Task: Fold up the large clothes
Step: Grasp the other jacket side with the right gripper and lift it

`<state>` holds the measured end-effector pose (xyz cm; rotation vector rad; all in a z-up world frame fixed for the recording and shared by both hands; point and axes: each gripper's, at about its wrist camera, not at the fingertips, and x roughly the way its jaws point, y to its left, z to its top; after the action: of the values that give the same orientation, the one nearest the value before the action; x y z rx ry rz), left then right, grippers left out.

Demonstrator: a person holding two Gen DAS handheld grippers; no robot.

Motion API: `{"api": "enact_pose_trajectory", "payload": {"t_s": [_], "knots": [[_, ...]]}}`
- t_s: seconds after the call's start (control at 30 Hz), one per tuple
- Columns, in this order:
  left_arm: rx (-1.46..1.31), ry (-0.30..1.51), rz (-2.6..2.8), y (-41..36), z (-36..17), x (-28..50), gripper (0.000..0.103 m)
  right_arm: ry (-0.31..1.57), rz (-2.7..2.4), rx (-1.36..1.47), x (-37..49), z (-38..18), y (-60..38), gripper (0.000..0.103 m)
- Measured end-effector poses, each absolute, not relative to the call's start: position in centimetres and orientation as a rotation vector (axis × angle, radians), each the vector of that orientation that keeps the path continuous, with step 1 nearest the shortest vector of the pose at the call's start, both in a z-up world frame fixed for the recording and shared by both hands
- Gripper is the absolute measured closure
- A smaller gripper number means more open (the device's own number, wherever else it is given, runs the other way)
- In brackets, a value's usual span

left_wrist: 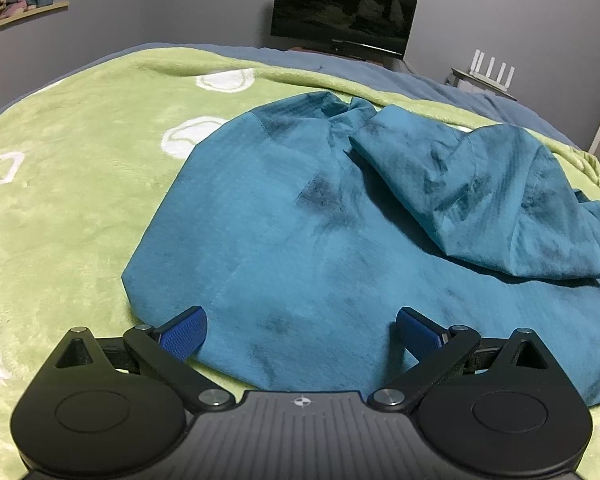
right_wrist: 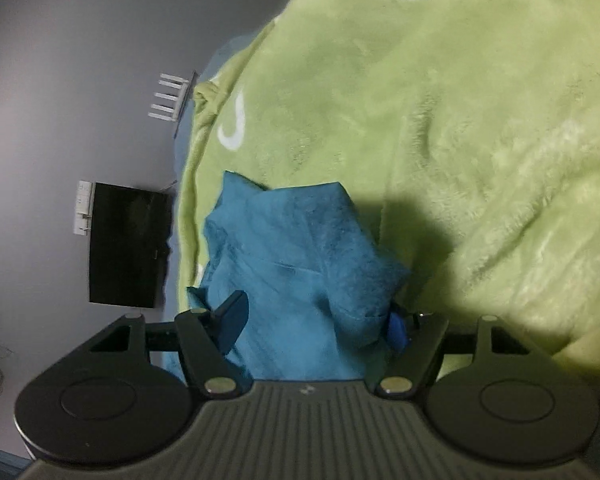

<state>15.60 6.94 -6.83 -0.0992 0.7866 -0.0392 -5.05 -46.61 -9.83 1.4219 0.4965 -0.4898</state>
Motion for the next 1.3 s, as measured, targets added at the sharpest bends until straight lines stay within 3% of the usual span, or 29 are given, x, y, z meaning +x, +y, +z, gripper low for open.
{"api": "enact_pose_trajectory", "payload": {"t_s": [0.07,0.17,0.3,0.6,0.83,1.03,1.3], "knots": [[-0.096,0.788,-0.04,6.9,-6.9,15.6,0.001,0.648,-0.532,1.378,-3.4,-10.6,-46.4,0.033],[-0.097,0.788,-0.042,6.9,-6.9,15.7,0.001,0.603,-0.52,1.322,-2.8,-10.2,-45.5,0.033],[-0.098,0.788,-0.045,7.0,-7.0,15.8,0.001,0.453,-0.474,1.253,-4.0,-8.2,-44.1,0.054],[-0.091,0.791,-0.054,6.8,-7.2,15.9,0.001,0.502,-0.522,1.358,-2.7,-10.6,-45.0,0.054],[-0.072,0.787,-0.054,6.7,-7.1,15.9,0.001,0.53,-0.536,1.285,-1.1,-11.5,-45.3,0.054],[-0.067,0.675,-0.11,4.6,-4.7,15.0,0.004,0.373,-0.435,1.058,-2.2,-7.8,-43.0,0.085],[0.122,0.604,-0.228,-5.6,-2.6,18.2,0.004,0.326,-0.314,1.016,-2.2,-7.1,-42.5,0.087]]}}
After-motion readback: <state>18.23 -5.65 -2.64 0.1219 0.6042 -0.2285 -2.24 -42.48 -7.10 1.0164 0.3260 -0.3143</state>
